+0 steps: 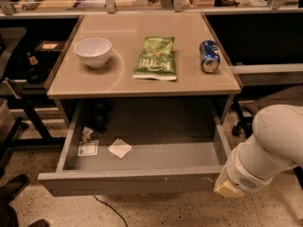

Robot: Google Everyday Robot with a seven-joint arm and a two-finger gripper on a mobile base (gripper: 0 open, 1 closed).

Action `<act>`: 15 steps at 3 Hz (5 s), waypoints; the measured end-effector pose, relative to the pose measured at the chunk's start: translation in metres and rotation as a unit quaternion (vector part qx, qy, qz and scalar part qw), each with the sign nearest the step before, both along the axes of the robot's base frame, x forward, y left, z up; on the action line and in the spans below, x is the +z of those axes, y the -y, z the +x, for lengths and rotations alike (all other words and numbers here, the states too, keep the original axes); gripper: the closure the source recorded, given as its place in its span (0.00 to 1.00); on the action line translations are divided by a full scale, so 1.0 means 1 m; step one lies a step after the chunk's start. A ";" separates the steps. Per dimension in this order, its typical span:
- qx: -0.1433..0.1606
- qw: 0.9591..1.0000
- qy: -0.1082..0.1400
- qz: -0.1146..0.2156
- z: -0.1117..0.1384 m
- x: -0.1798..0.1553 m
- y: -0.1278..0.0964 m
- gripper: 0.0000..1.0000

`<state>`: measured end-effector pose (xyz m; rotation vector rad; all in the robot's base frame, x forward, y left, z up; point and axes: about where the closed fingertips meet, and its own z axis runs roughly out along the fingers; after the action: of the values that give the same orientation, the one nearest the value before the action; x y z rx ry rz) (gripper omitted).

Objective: Close top drawer

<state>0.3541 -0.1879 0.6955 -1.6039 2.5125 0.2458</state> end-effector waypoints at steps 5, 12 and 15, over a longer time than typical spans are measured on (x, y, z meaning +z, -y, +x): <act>0.016 1.000 0.010 -0.008 0.028 -0.024 -0.015 0.61; 0.016 1.000 0.010 -0.009 0.028 -0.024 -0.015 0.64; 0.033 0.998 0.048 -0.020 0.082 -0.033 -0.036 1.00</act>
Offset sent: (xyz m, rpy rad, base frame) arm 0.0155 0.0066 -0.0360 -0.0116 0.0153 0.0014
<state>0.4363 -0.1516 0.6620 -1.6748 2.4109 0.1246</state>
